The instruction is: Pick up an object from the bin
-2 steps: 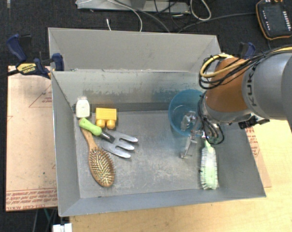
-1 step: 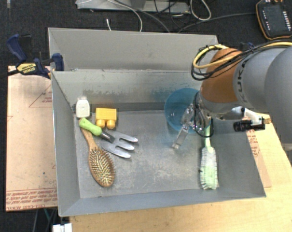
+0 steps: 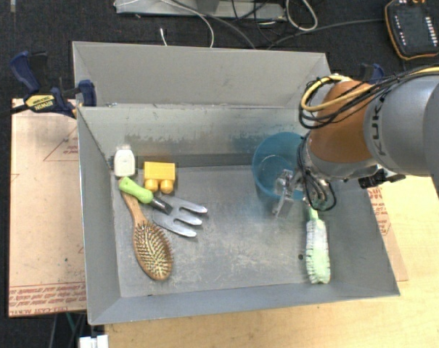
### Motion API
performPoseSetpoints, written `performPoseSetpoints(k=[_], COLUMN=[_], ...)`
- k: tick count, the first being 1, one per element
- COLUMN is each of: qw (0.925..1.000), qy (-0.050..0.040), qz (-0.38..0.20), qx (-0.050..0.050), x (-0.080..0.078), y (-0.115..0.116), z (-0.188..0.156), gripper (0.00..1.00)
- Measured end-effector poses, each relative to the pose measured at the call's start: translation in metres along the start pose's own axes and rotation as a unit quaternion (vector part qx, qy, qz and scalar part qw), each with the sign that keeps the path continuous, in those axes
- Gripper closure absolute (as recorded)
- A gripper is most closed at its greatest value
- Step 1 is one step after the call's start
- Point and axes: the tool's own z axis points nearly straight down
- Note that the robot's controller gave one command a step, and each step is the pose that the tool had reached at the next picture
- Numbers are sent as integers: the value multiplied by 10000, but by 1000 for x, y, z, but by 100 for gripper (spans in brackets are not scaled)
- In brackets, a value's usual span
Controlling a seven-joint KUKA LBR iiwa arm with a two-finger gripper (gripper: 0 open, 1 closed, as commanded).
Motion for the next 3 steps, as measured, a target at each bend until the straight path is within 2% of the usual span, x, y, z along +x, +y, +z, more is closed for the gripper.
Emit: performPoseSetpoints(k=[2,3], qw=[10000,10000], qy=[6,34], qz=[-1,1], qx=[-1,-1], x=[0,1], y=[0,0], z=[-6,-30], gripper=[100,100])
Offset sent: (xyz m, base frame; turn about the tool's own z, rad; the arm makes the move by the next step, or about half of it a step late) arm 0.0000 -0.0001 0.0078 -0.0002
